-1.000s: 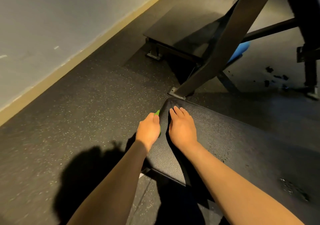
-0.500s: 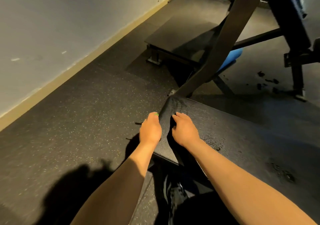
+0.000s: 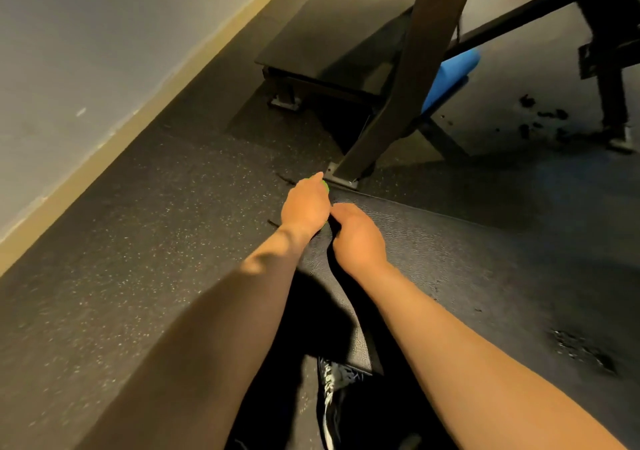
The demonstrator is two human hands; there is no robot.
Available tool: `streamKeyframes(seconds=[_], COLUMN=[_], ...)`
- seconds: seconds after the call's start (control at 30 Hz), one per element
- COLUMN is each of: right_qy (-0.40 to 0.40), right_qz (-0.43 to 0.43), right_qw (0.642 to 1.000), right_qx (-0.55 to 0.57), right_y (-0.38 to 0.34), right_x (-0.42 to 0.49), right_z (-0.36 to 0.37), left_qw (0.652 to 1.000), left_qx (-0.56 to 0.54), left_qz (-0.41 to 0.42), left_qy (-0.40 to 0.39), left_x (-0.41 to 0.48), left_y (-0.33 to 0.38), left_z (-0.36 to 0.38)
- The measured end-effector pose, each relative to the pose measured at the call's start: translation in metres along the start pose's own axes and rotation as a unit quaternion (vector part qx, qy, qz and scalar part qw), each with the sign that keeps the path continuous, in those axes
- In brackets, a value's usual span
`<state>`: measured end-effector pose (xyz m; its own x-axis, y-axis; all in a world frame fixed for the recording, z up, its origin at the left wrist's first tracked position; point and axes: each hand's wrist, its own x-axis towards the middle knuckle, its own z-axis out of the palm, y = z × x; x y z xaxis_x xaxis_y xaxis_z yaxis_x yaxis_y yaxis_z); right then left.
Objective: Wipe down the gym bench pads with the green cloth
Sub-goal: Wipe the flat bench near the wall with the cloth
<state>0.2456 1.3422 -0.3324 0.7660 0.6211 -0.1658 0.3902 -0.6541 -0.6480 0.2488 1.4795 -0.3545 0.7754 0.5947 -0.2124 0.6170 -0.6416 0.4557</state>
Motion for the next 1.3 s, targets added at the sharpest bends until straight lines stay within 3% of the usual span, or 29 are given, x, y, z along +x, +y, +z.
streamKeyframes(seconds=[0.3,0.47,0.67,0.87,1.07,1.17,1.3], right_qy=[-0.021,-0.055,-0.015,0.06,0.048,0.05,0.032], right_qz=[-0.02,-0.011,-0.024,-0.032,-0.039,-0.047,-0.049], right_qw=[0.99,0.987,0.989,0.989,0.988,0.985,0.981], right_qx=[-0.142,-0.152,-0.147,-0.134,-0.138,-0.157,-0.186], right_y=[-0.004,-0.016,-0.012,-0.004,0.002,0.003,0.0], right_x=[-0.016,-0.032,-0.031,-0.018,-0.009,-0.012,-0.019], right_z=[-0.002,0.004,0.008,0.013,0.023,0.023,0.022], left_qw=[0.996,0.994,0.991,0.975,0.999,0.999,0.993], left_qx=[-0.023,-0.047,-0.057,-0.205,-0.018,-0.025,-0.001], left_qz=[-0.068,-0.064,-0.083,-0.012,-0.048,-0.047,-0.116], left_qy=[0.053,0.077,0.085,0.088,0.004,0.014,0.005], left_x=[-0.097,-0.149,-0.138,-0.072,-0.011,-0.021,-0.052], left_y=[-0.022,-0.043,-0.055,-0.024,-0.007,-0.018,-0.032], left_z=[-0.012,-0.014,-0.013,-0.018,-0.015,-0.008,-0.01])
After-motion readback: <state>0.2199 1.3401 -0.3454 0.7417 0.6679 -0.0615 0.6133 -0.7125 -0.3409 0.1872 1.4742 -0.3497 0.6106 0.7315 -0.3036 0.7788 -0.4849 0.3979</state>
